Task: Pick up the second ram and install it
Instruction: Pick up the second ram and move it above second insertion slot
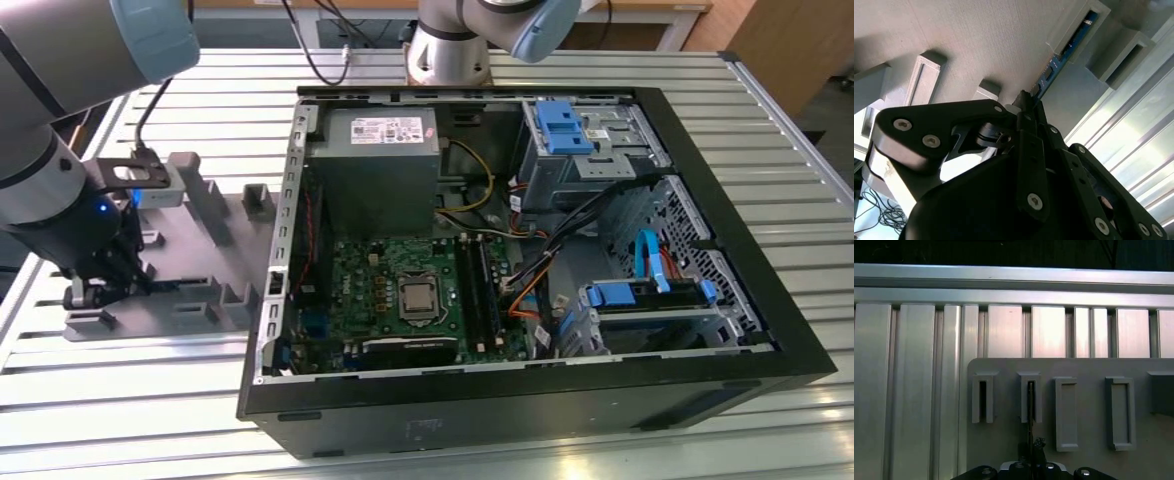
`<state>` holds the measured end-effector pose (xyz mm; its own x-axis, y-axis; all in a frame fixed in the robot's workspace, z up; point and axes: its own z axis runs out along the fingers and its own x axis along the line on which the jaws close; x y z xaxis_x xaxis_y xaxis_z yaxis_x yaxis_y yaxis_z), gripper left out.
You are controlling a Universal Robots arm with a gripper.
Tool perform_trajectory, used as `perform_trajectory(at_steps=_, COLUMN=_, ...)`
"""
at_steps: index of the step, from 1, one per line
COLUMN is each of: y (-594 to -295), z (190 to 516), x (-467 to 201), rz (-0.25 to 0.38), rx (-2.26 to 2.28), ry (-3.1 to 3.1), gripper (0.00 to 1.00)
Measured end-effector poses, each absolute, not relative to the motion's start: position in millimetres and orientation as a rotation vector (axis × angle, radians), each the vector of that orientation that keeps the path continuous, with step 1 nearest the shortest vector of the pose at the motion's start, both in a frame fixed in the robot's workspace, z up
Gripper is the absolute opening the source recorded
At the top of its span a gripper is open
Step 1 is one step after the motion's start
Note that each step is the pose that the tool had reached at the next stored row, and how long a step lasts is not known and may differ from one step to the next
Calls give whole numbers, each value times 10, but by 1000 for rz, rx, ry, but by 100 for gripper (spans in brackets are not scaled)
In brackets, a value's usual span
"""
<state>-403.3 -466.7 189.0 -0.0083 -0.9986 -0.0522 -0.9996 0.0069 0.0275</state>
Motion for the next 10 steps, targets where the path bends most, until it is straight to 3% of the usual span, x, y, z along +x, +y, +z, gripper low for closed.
perform_trajectory(at_steps=10, y=-4667, z=2119, x=-4033, rz=88, rx=-2200, ry=2216, gripper=14)
